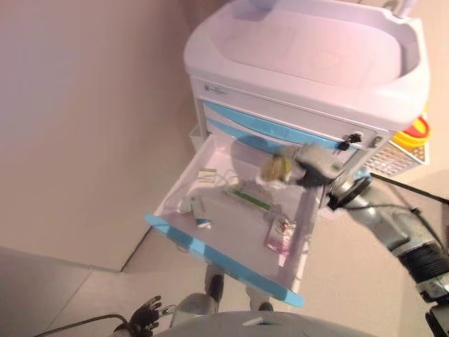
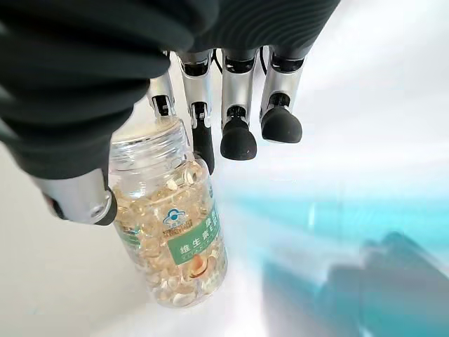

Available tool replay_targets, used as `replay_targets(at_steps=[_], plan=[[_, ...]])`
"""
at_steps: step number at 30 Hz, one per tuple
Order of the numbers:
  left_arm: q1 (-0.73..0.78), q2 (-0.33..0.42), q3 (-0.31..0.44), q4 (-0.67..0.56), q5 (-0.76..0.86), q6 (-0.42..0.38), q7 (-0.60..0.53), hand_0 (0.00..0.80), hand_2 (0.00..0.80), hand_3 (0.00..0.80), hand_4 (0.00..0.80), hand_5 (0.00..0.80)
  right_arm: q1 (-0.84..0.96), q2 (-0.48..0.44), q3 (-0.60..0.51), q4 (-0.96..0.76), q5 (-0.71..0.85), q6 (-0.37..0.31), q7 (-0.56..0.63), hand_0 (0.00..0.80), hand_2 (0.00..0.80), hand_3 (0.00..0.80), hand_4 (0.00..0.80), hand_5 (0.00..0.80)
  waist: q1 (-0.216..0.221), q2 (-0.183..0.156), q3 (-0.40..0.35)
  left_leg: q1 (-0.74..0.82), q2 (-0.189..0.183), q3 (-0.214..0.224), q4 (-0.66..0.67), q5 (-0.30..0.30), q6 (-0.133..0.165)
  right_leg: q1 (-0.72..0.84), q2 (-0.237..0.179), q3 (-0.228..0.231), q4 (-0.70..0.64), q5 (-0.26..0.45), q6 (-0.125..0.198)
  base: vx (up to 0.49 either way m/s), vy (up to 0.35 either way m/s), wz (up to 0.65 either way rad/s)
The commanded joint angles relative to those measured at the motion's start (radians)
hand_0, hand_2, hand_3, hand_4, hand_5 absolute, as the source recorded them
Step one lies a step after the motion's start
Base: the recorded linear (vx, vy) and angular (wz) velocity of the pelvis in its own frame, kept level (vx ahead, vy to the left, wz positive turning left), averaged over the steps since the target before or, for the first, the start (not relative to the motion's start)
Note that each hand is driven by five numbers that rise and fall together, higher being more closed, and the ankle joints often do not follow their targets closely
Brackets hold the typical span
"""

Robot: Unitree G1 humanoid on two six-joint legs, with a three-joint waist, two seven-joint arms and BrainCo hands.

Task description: Open the drawer and pick up the medicine

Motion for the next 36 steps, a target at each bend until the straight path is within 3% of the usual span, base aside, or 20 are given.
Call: replay_targets(at_steps=[1,3,7,10,15,26,36], plan=[[-0.046,-0.022,-0.028,0.051,-0.031,-0.018,-0.017,0.0,0.0,0.0,0.0,0.0,-0.142,-0.042,-0.05,-0.085,0.12,0.042,-0.167,0.8,0.8,0.8,0.8,0.8,0.017,-0.029,-0.025,0.049,-0.042,0.032,0.013,-0.129,0.018,-0.048,-0.013,0.046,0.096,-0.003,0.03,0.034,0.039,-0.16],[-0.042,-0.018,-0.028,0.057,-0.029,-0.015,-0.024,0.0,0.0,0.0,0.0,0.0,-0.221,-0.081,-0.111,-0.037,0.151,0.08,-0.221,0.8,0.8,0.8,0.8,0.8,0.02,-0.031,-0.033,0.055,-0.042,0.037,0.015,-0.134,0.016,-0.043,-0.013,0.048,0.095,-0.007,0.03,0.041,0.041,-0.14],[-0.04,-0.003,-0.041,0.051,-0.027,-0.001,-0.028,0.0,0.0,0.0,0.0,0.0,-0.356,-0.154,-0.096,0.112,0.172,0.177,-0.29,0.8,0.8,0.8,0.8,0.8,0.039,-0.039,-0.042,0.058,-0.046,0.03,0.019,-0.137,0.014,-0.031,-0.014,0.043,0.088,-0.009,0.027,0.043,0.019,-0.04],[-0.039,0.019,-0.053,0.042,-0.028,0.02,-0.032,0.0,0.0,0.0,0.0,0.0,-0.461,-0.221,-0.036,0.239,0.194,0.246,-0.289,0.8,0.8,0.8,0.8,0.8,0.059,-0.046,-0.045,0.057,-0.048,0.019,0.022,-0.137,0.013,-0.024,-0.016,0.034,0.084,-0.011,0.025,0.033,0.002,0.07],[-0.046,0.056,-0.078,0.02,-0.046,0.062,-0.033,0.0,0.0,0.0,0.0,0.0,-0.646,-0.307,0.15,0.491,0.23,0.311,-0.156,0.8,0.8,0.8,0.8,0.8,0.095,-0.057,-0.05,0.052,-0.057,-0.01,0.021,-0.131,0.013,-0.016,-0.019,0.015,0.077,-0.011,0.023,0.032,0.009,0.11],[-0.046,0.093,-0.098,-0.001,-0.062,0.084,-0.038,0.0,0.0,0.0,0.0,0.0,-1.0,-0.346,0.543,0.869,0.24,0.377,0.171,0.8,0.8,0.8,0.8,0.8,0.151,-0.081,-0.052,0.044,-0.069,-0.065,0.018,-0.119,0.013,-0.003,-0.024,-0.023,0.079,-0.014,0.016,0.046,0.015,0.2],[-0.037,0.107,-0.094,0.005,-0.046,0.093,-0.041,0.0,0.0,0.0,0.0,0.0,-1.104,-0.322,0.664,1.028,0.179,0.345,0.368,0.8,0.8,0.8,0.8,0.8,0.183,-0.092,-0.044,0.048,-0.074,-0.084,0.017,-0.117,0.016,0.001,-0.026,-0.035,0.092,-0.021,0.016,0.035,0.007,0.12]])
